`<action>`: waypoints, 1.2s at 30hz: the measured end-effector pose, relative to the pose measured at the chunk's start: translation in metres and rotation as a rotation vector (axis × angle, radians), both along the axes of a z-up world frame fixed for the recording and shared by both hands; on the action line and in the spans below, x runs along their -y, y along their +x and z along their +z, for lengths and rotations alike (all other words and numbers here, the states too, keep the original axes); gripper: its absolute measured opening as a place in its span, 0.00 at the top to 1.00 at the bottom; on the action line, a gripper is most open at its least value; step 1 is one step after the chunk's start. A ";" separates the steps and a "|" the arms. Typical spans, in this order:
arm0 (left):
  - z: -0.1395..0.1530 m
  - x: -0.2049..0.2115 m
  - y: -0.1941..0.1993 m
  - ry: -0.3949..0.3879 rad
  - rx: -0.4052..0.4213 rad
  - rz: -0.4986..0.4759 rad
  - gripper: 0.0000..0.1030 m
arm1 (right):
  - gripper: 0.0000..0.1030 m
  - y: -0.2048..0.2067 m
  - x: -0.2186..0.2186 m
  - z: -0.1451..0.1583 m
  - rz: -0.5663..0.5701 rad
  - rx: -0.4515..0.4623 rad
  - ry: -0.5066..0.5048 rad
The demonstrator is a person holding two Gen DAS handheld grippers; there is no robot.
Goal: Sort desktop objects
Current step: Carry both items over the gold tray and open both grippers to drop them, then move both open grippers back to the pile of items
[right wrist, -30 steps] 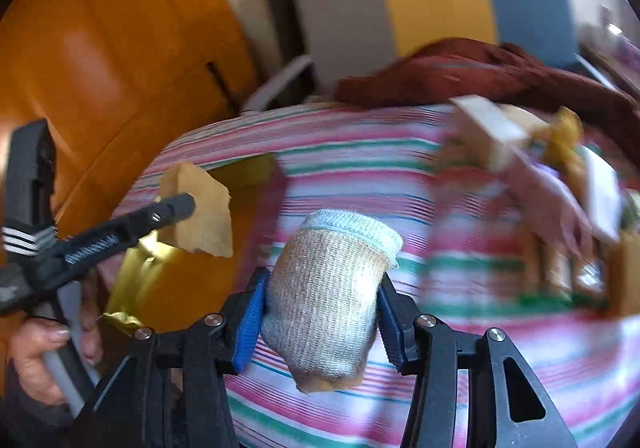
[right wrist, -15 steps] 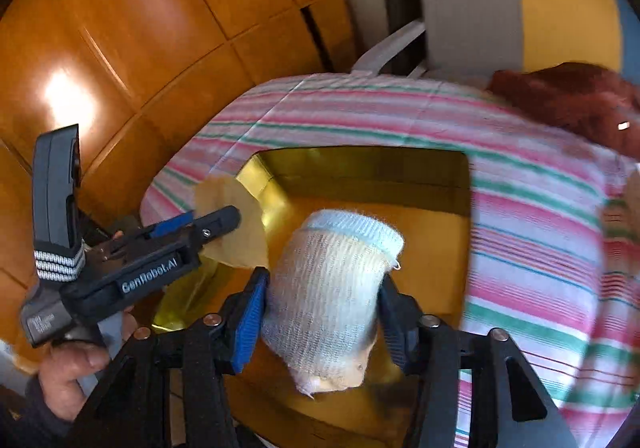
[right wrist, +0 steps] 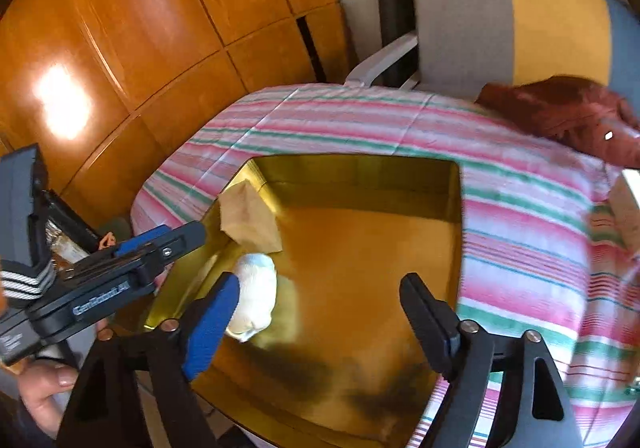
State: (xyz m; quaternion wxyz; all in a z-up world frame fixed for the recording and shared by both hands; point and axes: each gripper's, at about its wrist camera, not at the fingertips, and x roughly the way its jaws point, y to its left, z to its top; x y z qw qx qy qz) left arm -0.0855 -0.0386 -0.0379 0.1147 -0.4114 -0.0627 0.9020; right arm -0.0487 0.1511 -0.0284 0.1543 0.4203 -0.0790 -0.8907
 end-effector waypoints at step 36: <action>0.009 -0.183 0.064 -0.002 0.048 -0.468 0.42 | 0.14 0.144 -0.285 -0.001 -0.698 0.001 0.092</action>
